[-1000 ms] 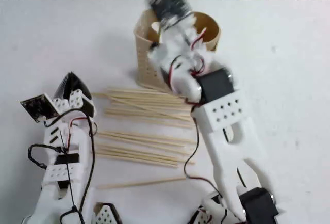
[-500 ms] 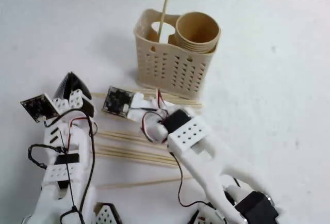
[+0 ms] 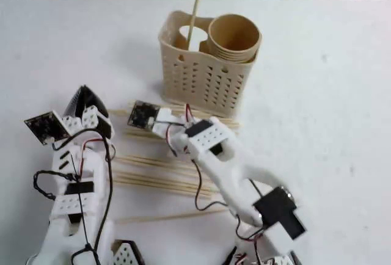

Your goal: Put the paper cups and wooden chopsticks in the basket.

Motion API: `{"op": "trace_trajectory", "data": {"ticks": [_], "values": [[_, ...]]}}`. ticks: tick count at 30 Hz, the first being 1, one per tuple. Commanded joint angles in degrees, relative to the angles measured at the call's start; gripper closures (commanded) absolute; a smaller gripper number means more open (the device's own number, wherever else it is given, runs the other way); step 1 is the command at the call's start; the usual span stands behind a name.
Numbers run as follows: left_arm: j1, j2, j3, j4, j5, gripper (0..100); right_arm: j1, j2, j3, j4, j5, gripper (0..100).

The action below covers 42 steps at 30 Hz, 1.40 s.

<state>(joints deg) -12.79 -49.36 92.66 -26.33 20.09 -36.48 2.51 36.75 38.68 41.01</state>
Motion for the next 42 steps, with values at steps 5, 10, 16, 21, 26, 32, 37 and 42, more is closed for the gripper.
{"op": "trace_trajectory", "data": {"ticks": [5,10,16,21,26,32,37,42], "values": [[0.4,-1.1,-0.35,-1.49,0.18,95,0.57,0.66,-2.9,-0.57,0.62,96.6],[0.4,-1.1,-0.35,-1.49,0.18,95,0.57,0.4,-2.99,-0.4,0.62,97.8],[0.57,-1.1,-0.35,-1.49,0.18,95,0.57,-8.75,-2.46,4.53,-4.57,97.9],[0.57,-1.1,-0.44,-1.49,0.18,95,0.57,-22.64,1.14,6.02,-11.25,97.9],[0.66,-1.1,-0.44,-1.49,0.18,95,0.4,-38.99,1.67,5.93,-18.81,98.2],[0.66,-1.1,-0.44,-1.49,0.18,95,0.66,-48.31,-9.05,3.3,-19.52,98.2],[0.66,-1.1,-0.35,-1.32,0.18,95,0.92,-43.21,-22.24,-0.4,-19.69,98.2],[0.66,-1.1,-0.35,-1.23,0.18,95,1.01,-32.4,-30.15,-10.15,-27.96,98.2]]}}
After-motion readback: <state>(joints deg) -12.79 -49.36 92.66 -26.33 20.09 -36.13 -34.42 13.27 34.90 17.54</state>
